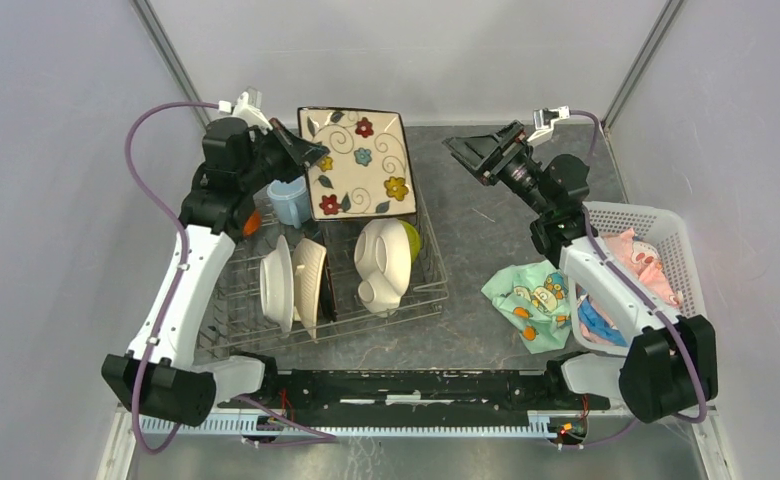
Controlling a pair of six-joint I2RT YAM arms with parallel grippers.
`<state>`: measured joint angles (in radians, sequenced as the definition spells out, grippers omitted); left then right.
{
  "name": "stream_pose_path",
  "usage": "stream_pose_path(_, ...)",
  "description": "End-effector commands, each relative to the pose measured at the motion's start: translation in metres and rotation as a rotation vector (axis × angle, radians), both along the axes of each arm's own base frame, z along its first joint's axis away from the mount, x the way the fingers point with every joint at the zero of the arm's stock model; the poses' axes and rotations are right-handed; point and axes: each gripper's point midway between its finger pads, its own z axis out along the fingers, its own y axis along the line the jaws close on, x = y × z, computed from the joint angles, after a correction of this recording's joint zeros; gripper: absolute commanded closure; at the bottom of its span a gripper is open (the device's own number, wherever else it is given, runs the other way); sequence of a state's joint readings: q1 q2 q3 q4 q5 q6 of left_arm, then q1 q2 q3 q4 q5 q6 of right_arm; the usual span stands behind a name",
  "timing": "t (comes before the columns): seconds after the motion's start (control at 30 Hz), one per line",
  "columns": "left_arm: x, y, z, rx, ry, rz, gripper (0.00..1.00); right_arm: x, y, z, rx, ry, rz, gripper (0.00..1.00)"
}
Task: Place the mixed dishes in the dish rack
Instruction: Insert the plate into the dish rack.
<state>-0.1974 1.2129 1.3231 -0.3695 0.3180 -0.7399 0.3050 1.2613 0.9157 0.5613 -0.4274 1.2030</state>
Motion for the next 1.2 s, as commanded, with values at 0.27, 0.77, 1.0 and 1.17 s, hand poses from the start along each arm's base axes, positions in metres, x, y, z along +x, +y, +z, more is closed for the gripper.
stream_pose_path(0.27, -0.041, 0.065, 0.141, 0.255, -0.415, 0.232, 0.98, -0.023, -0.012, -0.012, -0.242, -0.127, -0.033, 0.02)
stream_pose_path(0.77, -0.118, 0.156, 0.097, 0.662, -0.206, 0.48, 0.98, -0.035, -0.042, -0.105, -0.633, -0.052, -0.079, 0.02)
stream_pose_path(1.0, -0.123, 0.156, 0.115, 0.669, -0.27, 0.478, 0.98, -0.048, -0.053, -0.126, -0.691, -0.054, -0.097, 0.02)
stream_pose_path(1.17, -0.116, 0.135, 0.142, 0.561, -0.358, 0.427, 0.98, -0.046, -0.055, -0.112, -0.721, -0.108, -0.11, 0.02)
